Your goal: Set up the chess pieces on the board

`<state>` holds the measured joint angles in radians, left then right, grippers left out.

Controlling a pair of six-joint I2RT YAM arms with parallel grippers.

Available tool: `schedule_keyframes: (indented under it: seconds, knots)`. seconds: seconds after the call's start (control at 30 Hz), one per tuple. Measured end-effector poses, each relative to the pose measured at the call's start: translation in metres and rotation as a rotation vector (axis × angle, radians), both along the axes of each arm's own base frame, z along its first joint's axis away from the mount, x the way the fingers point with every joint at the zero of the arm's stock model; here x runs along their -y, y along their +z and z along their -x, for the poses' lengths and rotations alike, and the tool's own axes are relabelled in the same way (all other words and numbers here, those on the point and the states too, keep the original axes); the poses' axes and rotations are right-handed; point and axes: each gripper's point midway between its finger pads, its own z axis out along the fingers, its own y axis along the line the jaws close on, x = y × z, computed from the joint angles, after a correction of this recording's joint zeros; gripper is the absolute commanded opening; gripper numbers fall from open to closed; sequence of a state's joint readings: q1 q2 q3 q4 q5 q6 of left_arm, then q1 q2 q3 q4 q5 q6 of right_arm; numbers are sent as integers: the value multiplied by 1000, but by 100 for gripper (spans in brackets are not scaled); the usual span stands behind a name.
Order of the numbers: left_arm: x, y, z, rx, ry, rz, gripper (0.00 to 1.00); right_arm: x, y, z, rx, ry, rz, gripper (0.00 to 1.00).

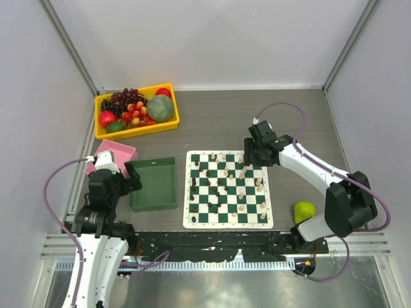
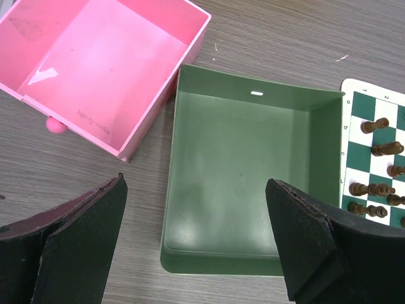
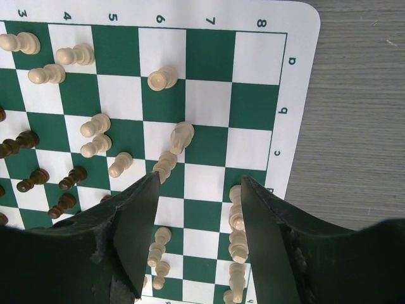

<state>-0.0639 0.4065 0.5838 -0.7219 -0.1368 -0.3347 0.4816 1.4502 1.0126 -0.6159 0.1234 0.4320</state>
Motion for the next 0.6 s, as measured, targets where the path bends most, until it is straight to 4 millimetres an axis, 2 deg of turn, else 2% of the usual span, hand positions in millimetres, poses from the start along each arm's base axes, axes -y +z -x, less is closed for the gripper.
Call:
schedule_keyframes:
  seconds: [0.17,0.37,0.6]
  knots:
    - [1,0,0,0,-3,2,99,1,0,0,2,5,6,59]
    - [1,0,0,0,-3,2,99,1,-4,0,-7,7,12,48]
    - [1,0,0,-2,-4,3,99,-1,-14,1,-40,12,18,49]
